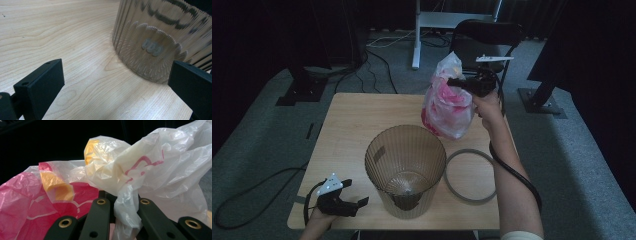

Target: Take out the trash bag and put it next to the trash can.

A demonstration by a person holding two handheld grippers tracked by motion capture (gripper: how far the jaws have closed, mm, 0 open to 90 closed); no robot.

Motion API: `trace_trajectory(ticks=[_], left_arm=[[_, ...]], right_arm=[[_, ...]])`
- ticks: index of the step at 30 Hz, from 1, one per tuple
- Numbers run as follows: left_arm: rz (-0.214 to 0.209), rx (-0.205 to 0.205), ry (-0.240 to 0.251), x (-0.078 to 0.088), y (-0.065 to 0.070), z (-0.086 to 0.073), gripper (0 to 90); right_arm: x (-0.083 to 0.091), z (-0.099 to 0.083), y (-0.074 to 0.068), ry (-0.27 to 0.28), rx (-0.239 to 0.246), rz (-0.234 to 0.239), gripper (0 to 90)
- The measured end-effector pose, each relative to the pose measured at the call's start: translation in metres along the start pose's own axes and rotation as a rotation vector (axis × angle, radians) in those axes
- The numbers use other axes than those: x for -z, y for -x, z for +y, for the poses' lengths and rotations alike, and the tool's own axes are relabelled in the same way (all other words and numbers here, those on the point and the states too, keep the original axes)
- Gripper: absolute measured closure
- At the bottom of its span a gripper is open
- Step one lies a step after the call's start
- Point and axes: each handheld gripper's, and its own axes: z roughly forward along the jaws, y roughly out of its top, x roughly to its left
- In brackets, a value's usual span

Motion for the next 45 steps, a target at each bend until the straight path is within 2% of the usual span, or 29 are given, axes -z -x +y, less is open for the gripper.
trace_trajectory(ticks=[7,14,21,23,25,27,34,35,37,39,45], left_arm=[[-0.04,0.012,-0.002,-0.002,0.0,-0.001,0.6],[-0.043,0.007,-0.023,-0.006,0.001,-0.002,0.6],[-0.051,0.0,-0.032,-0.008,0.003,-0.002,0.6],[-0.053,0.001,-0.032,-0.008,0.003,-0.002,0.6],[-0.053,0.001,-0.033,-0.008,0.003,-0.002,0.6],[-0.054,0.004,-0.034,-0.008,0.003,-0.002,0.6],[-0.061,0.0,-0.036,-0.009,0.003,-0.001,0.6],[-0.06,-0.001,-0.036,-0.009,0.003,-0.001,0.7],[-0.062,0.001,-0.035,-0.008,0.003,-0.001,0.6],[-0.061,0.003,-0.036,-0.008,0.003,-0.001,0.6],[-0.066,0.007,-0.035,-0.009,0.004,-0.001,0.7]], right_arm=[[-0.017,-0.027,0.016,-0.026,-0.059,-0.013,86.6],[-0.032,-0.054,0.033,-0.052,-0.126,-0.022,86.5],[-0.043,-0.078,0.044,-0.078,-0.18,-0.034,84.7],[-0.045,-0.082,0.045,-0.085,-0.193,-0.044,74.0],[-0.045,-0.083,0.045,-0.094,-0.197,-0.043,68.4],[-0.044,-0.082,0.044,-0.103,-0.2,-0.051,57.4],[-0.034,-0.078,0.042,-0.095,-0.231,-0.043,27.4],[-0.033,-0.079,0.041,-0.092,-0.229,-0.064,25.0],[-0.029,-0.08,0.042,-0.092,-0.239,-0.075,19.2],[-0.026,-0.082,0.044,-0.09,-0.238,-0.096,17.3],[-0.011,-0.085,0.047,-0.073,-0.259,-0.119,11.7]])
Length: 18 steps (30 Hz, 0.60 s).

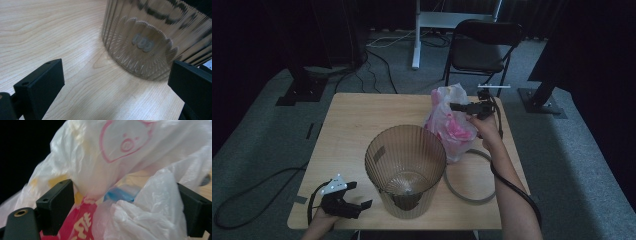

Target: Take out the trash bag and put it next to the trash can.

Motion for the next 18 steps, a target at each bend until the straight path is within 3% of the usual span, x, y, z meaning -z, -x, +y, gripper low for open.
trace_trajectory(ticks=[2,7,18], left_arm=[[0.0,-0.001,-0.002,0.0,0.0,0.0,0.7],[0.0,-0.002,0.002,0.001,0.0,0.001,0.6],[-0.004,0.001,0.0,0.0,0.001,0.0,0.6]], right_arm=[[0.005,-0.001,0.001,0.011,-0.003,0.003,10.9],[0.018,-0.003,0.007,0.014,0.012,-0.04,10.9],[0.054,-0.016,0.033,0.084,-0.053,-0.132,10.9]])
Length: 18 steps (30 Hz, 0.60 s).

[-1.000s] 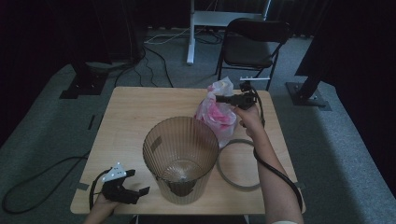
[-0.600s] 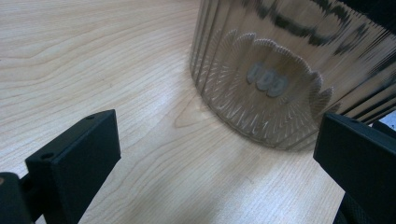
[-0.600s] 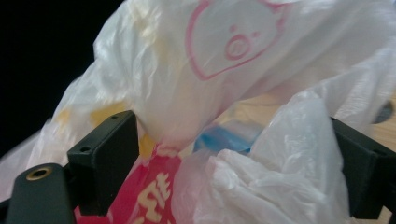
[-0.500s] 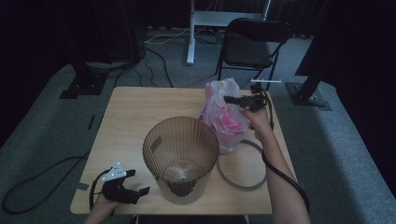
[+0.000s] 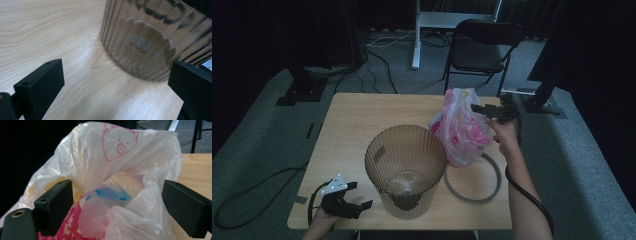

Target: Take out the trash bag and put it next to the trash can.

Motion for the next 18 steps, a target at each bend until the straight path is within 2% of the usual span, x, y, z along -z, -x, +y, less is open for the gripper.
trace_trajectory(ticks=[5,9,13,18], left_arm=[[0.0,-0.001,0.0,0.0,0.0,0.0,0.6],[0.001,-0.001,-0.001,0.0,0.0,0.0,0.6],[-0.001,0.001,0.001,0.0,0.0,0.0,0.6],[-0.006,0.0,-0.006,-0.001,0.001,0.0,0.7]], right_arm=[[0.013,-0.007,0.012,0.012,-0.017,-0.015,11.0],[0.022,-0.017,0.022,0.013,-0.033,-0.074,11.4],[0.032,-0.028,0.026,0.006,0.001,-0.135,11.5],[0.042,-0.043,0.032,0.003,0.002,-0.155,11.5]])
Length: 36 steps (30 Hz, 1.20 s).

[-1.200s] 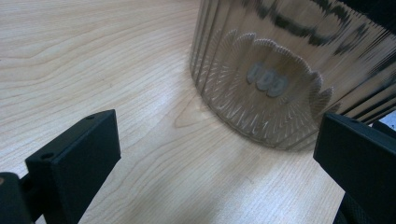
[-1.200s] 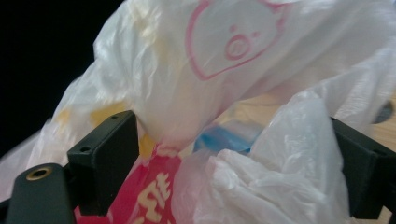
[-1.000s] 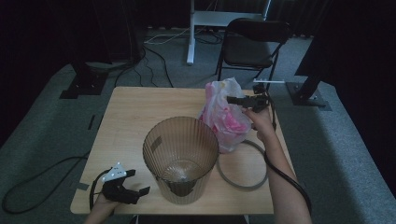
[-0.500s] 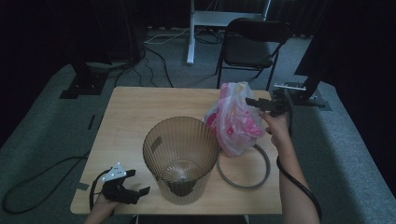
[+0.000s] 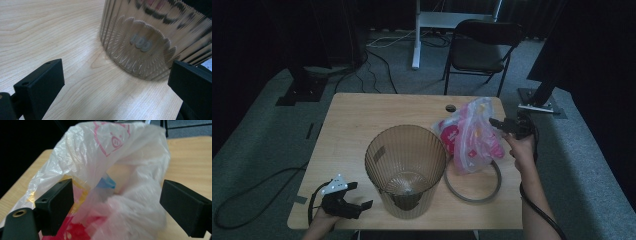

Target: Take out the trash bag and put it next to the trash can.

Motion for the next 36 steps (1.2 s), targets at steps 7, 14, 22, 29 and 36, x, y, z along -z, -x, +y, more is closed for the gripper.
trace_trajectory(ticks=[7,14,22,29,36], left_arm=[[-0.003,0.001,-0.001,-0.001,0.001,0.0,0.6],[-0.003,0.002,-0.001,0.0,0.0,0.0,0.6],[-0.005,-0.007,-0.008,-0.001,0.002,0.0,0.6],[-0.013,-0.008,-0.014,-0.001,0.002,-0.001,0.6],[-0.025,-0.02,-0.026,-0.003,0.005,0.0,0.6]], right_arm=[[0.01,-0.014,0.005,0.031,0.006,-0.006,11.5],[0.023,-0.027,0.01,0.053,0.014,0.043,12.9],[0.033,-0.05,0.012,0.04,0.018,0.034,12.7],[0.052,-0.075,0.016,0.042,0.037,0.046,12.9],[0.052,-0.107,0.011,-0.041,0.1,0.07,14.5]])
